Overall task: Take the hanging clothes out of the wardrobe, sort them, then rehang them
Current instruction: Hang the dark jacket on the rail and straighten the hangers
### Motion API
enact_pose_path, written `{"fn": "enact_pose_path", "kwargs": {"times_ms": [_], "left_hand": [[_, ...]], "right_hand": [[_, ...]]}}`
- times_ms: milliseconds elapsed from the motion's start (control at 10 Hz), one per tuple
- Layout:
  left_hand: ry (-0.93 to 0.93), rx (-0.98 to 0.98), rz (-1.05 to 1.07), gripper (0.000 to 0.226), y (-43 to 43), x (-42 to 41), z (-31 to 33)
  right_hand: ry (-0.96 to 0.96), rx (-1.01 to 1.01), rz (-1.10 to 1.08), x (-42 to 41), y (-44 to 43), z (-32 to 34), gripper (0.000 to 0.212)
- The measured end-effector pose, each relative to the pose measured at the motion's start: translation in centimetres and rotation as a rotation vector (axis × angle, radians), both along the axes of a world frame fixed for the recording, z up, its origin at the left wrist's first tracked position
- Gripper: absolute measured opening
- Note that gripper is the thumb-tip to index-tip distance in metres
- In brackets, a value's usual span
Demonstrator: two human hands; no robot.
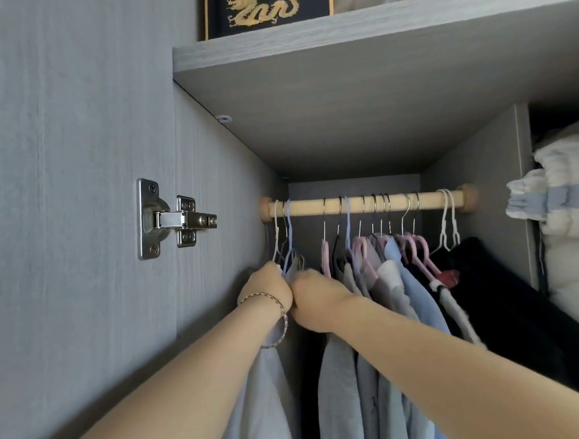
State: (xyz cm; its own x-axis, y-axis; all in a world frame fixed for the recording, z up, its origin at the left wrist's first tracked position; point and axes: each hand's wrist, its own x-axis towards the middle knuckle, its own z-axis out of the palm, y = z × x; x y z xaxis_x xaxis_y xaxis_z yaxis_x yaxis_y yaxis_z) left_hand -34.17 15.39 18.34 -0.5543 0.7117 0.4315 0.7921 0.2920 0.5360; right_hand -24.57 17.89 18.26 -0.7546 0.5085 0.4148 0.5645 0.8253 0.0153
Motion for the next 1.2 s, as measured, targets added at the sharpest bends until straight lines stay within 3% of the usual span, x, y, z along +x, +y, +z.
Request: {"fn": "enact_pose_path", "kwargs": {"times_ms": [100, 200, 300, 400, 600, 800, 900, 1000, 1100, 1200], "left_hand": [[-0.109, 0.059, -0.064, 0.034, -0.2, -0.6, -0.2], [-0.238, 0.177, -0.131, 0.035, -0.3, -0.9, -0.4], [-0.308, 0.263, -0.202, 0.033, -0.3, -0.6, -0.8], [-0.327, 0.307, -0.264, 0.029, 0.0, -0.3, -1.1], [-0.210, 0.309, -0.270, 0.026, 1.5, 0.8, -1.7], [0.037, 0.162, -0.212, 0.021, 1.1, -0.8, -2.2], [0.027, 0.135, -0.219, 0.030, 0.9, -1.8, -2.6], [-0.136, 0.276, -0.200, 0.030, 1.3, -0.3, -2.7], [-0.213, 0.388, -0.130, 0.030, 1.4, 0.0, -2.6], [-0.249, 0.428, -0.111, 0.032, 1.4, -0.3, -2.2]], "right_hand": [[0.047, -0.354, -0.071, -1.6, 1.0, -0.3, 0.026], [0.491, -0.838, -0.038, -2.8, 1.9, 0.6, 0.023], [0.638, -0.987, -0.066, -2.6, 2.2, 1.4, 0.027], [0.654, -1.085, -0.124, -2.3, 2.4, 1.1, 0.028], [0.818, -0.963, -0.127, -1.8, 3.1, 0.3, 0.040], [0.805, -0.733, -0.209, -1.1, 4.3, -1.0, 0.033], [0.807, -0.498, -0.189, -1.5, 3.5, -2.5, 0.029], [0.656, -0.323, -0.204, -2.1, 2.0, -2.4, 0.044], [0.483, -0.444, -0.288, -2.2, 1.7, -1.0, 0.057], [0.433, -0.469, -0.311, -2.5, 1.6, -0.6, 0.053]]}}
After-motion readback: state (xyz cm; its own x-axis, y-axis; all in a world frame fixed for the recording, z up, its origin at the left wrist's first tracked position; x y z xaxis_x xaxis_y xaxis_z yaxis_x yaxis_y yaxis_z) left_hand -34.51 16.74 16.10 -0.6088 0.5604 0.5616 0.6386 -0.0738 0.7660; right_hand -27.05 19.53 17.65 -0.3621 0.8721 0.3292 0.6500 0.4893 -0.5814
